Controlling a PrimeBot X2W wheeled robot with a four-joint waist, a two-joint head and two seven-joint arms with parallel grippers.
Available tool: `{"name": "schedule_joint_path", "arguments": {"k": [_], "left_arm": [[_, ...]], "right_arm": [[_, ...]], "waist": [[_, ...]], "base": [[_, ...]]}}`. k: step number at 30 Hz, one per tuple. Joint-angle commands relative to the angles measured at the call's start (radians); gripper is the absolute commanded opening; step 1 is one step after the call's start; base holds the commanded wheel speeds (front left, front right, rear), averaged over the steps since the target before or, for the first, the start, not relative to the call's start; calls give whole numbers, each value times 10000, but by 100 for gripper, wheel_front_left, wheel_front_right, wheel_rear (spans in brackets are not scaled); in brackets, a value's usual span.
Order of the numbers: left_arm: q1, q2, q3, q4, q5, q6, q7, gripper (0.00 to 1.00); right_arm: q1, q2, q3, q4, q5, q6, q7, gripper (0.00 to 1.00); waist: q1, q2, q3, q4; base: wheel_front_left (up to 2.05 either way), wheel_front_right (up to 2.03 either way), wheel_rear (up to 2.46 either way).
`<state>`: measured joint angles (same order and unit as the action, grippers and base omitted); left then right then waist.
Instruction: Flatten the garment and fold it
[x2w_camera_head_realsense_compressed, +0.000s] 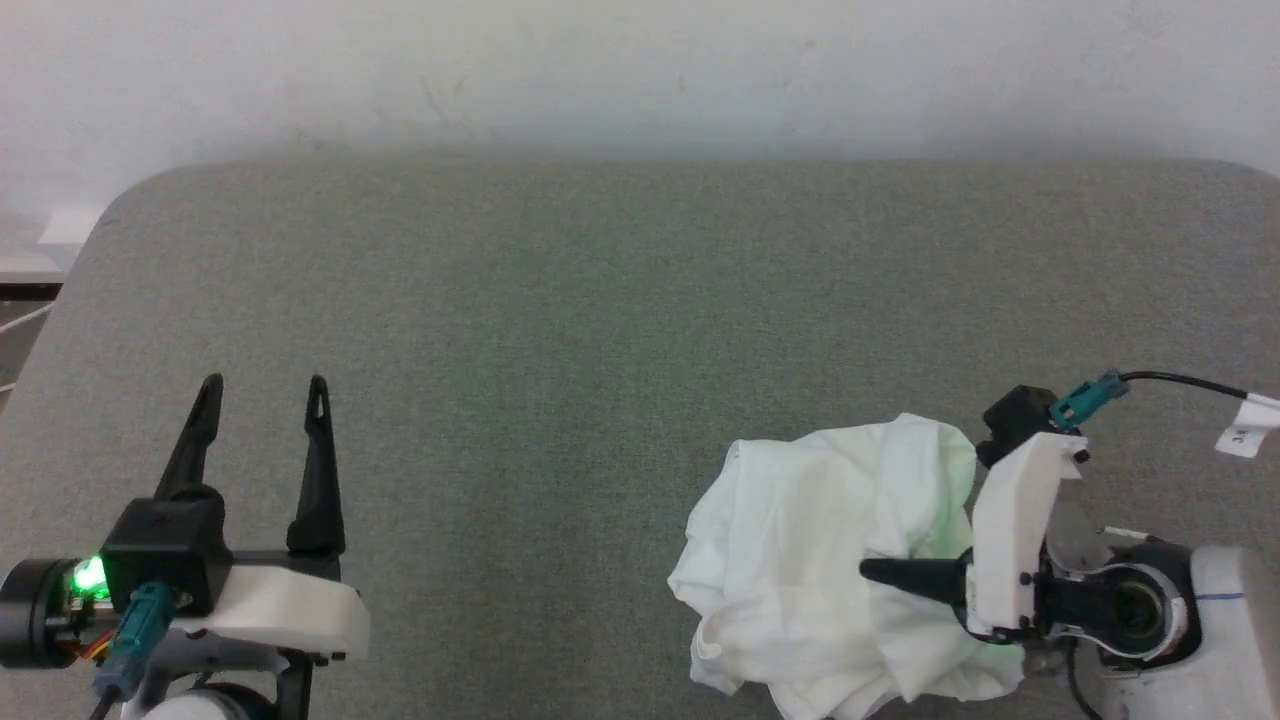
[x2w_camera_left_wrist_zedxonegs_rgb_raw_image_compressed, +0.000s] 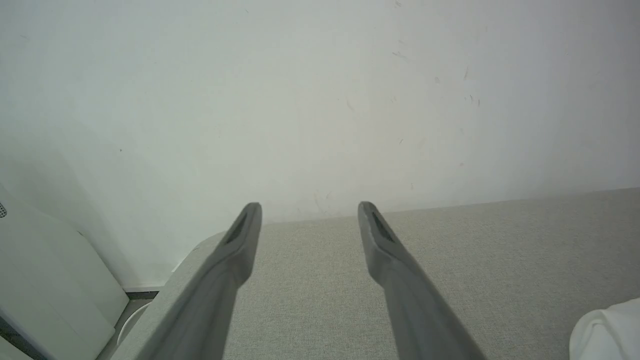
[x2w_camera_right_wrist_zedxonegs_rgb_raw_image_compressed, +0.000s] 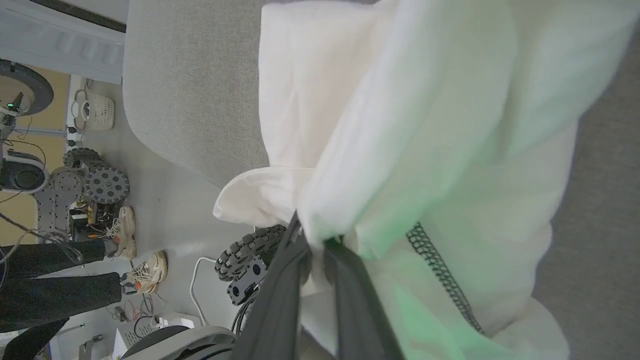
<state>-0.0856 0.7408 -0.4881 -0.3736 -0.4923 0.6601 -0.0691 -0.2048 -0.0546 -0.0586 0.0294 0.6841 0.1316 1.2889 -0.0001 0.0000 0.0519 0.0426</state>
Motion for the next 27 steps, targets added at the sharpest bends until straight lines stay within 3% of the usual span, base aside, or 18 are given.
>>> {"name": "schedule_joint_path", "arguments": {"k": [1, 7, 13, 14, 15, 21, 24, 27], "left_arm": [[-168, -67, -34, 45, 47, -89, 49, 100], [-451, -262, -226, 220, 78, -260, 20, 100], [-548, -430, -335, 328, 102, -289, -67, 100], [-549, -447, -339, 347, 100, -285, -83, 100], [-549, -462, -343, 365, 97, -284, -100, 100], [-475, -466, -306, 463, 54, -244, -168, 100], [-436, -444, -308, 493, 40, -230, -156, 100], [-378, -396, -277, 484, 24, -173, -118, 100]], "right_arm": [[-157, 30, 166, 271, 325, -9, -343, 0], [-735, 40, 1756, 1980, 1530, -9, -2631, 0], [-1538, 41, 3049, 3291, 1727, -9, -4230, 0], [-1642, 42, 3212, 3396, 1700, -9, -4454, 31], [-1711, 42, 3341, 3519, 1744, -9, -4629, 98], [-2089, 42, 4073, 3319, 1295, -9, -5476, 100], [-2153, 36, 4414, 2502, 591, -9, -5585, 100], [-2127, -389, 5211, 1093, 9, -9, -5446, 100]], "waist": [[1, 0, 5, 145], [1, 0, 113, 595], [1, 0, 303, 792], [1, 0, 333, 799], [1, 0, 356, 804], [1, 0, 346, 690], [1, 0, 250, 603], [1, 0, 151, 455]], "base": [[0, 0, 0], [0, 0, 0], [0, 0, 0], [0, 0, 0], [0, 0, 0], [0, 0, 0], [0, 0, 0], [0, 0, 0]]}}
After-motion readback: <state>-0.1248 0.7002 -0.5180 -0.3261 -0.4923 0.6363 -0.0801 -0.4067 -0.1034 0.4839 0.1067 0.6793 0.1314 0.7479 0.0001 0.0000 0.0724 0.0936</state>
